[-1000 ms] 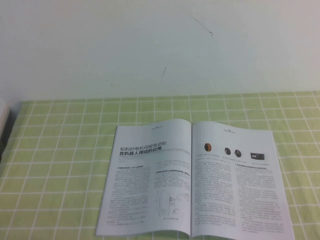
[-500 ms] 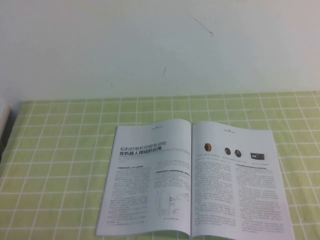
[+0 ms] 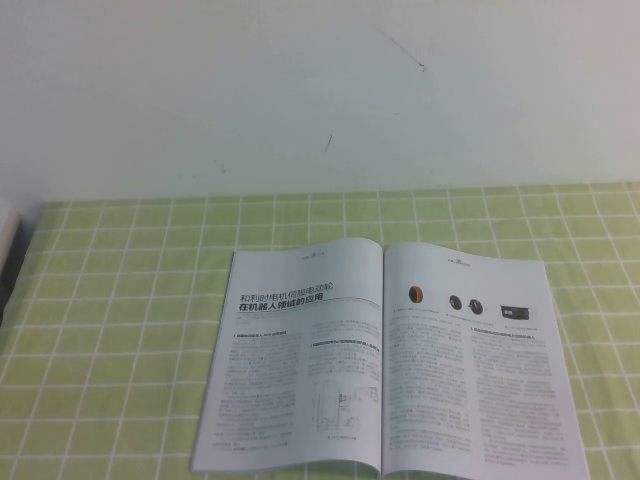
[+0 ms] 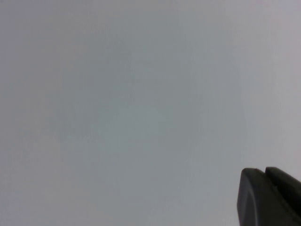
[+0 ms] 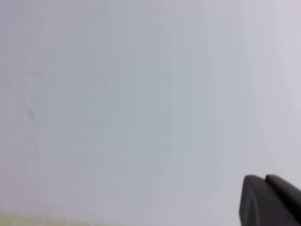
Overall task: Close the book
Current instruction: 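Close the open booklet and leave it lying on the table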
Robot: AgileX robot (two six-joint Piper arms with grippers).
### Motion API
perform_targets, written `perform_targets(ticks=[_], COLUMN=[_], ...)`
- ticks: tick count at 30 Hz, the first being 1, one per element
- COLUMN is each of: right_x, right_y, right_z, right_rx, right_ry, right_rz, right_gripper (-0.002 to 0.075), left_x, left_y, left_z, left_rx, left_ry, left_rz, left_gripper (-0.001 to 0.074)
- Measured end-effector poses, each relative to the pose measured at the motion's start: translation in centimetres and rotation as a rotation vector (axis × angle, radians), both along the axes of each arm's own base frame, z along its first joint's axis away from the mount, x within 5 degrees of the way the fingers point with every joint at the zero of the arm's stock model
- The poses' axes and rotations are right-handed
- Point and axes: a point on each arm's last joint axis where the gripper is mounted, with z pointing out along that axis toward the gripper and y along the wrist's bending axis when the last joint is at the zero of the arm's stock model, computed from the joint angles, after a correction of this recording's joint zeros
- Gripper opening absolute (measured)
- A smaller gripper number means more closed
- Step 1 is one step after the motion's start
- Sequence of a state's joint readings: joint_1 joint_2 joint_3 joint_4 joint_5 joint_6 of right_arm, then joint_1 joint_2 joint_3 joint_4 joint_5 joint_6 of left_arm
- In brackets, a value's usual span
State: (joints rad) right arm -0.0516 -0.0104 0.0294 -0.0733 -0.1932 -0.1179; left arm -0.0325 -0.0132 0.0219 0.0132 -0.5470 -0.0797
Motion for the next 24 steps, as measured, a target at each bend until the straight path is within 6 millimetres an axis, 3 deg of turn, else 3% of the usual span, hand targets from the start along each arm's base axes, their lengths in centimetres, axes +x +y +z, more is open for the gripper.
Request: perform_targets(ticks=[6,16,20,24], right_x=[-0.8,-1.5,-1.4,-2.1], right_y=[0.2,0.3,0.2,0.1], right_z=[2.4,3.4,4.1,7.3], right_rx=[-0.016,-0.023,-0.004,0.023], right_ry=[-0.277,-0.414,-0.349,-0.287], right_rz=[0.016,0.024,0.018,0.014], right_gripper=[-0.0003,-0.0003,-0.0003,-0.0003], left_x=[-0.3,-0.3,-0.2,0.2], left_y=[0.0,0.0,0.2,0.3], left_z=[0.4,0.5,0.3,0.9], left_rx=[0.002,-0.005,-0.051,-0.099], left_ry=[-0.061,-0.064,-0.044,0.116], left_rz=[-0.001,-0.002,-0.004,-0.018], left_gripper=[-0.0004,-0.0004,-0.0004,-0.0003])
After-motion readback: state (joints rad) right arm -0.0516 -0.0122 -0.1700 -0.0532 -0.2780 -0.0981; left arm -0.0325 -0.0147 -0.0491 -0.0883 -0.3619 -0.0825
